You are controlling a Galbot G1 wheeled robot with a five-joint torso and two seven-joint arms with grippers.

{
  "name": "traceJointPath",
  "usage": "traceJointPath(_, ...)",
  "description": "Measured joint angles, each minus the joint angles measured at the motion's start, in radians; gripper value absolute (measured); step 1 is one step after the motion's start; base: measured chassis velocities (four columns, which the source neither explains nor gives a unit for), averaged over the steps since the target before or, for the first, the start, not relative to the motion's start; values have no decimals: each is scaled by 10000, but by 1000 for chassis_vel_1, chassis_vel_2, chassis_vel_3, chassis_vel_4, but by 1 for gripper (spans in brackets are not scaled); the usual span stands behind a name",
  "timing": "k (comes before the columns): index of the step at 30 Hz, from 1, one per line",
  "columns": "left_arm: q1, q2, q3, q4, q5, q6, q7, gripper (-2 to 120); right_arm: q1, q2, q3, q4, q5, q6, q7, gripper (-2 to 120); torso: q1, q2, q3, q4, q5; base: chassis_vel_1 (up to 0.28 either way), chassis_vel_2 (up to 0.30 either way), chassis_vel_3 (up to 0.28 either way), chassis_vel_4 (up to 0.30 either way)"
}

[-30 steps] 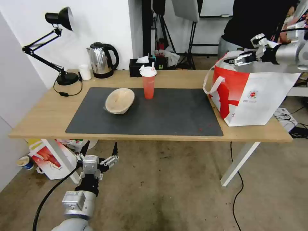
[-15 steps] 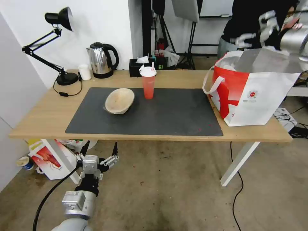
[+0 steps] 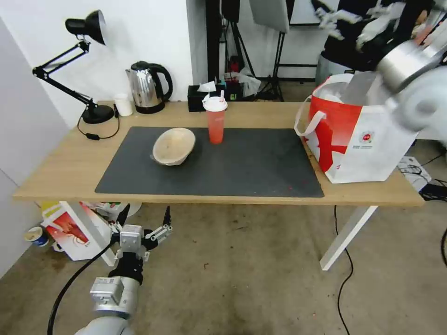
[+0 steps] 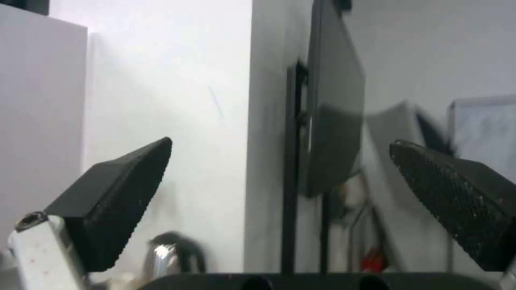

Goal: Pick up the trash from the table and place it into the takeout bag.

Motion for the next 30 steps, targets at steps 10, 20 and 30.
traceJointPath(10, 0, 1, 1, 0, -1, 0, 0, 100, -3936, 1259, 935, 1882, -4740, 938, 3129, 100, 1, 0, 0, -3, 5, 0, 0, 0, 0)
traceJointPath(20, -1, 0, 1, 0, 0, 0, 0, 100, -8313, 2120, 2523, 2778, -8137, 1508, 3569, 100, 1, 0, 0, -2, 2, 0, 0, 0, 0)
traceJointPath(30, -1, 0, 2, 0, 0, 0, 0, 100, -10290, 1846, 2814, 3250, -8279, 1534, 4333, 100, 0, 0, 0, -3, 0, 0, 0, 0, 0)
